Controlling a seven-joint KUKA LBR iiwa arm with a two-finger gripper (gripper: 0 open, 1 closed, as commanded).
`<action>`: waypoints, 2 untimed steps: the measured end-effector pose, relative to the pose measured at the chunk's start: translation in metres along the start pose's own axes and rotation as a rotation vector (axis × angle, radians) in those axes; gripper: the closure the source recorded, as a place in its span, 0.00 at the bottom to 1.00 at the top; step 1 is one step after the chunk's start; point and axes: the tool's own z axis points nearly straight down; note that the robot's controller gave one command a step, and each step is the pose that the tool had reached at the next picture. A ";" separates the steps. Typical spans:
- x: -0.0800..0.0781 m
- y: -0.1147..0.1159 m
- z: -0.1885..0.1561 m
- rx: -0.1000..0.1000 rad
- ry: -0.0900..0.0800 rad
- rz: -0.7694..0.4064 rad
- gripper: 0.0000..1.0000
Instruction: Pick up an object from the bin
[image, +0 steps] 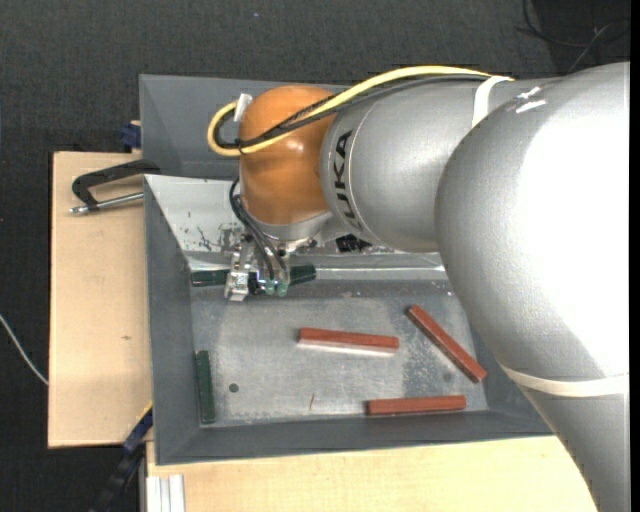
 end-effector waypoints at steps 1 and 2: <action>0.000 0.000 -0.059 -0.002 -0.004 0.075 1.00; 0.010 0.007 -0.113 -0.005 -0.013 0.038 1.00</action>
Offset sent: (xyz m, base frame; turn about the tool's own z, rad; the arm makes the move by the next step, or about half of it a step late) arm -0.0106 0.0075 0.1094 0.0393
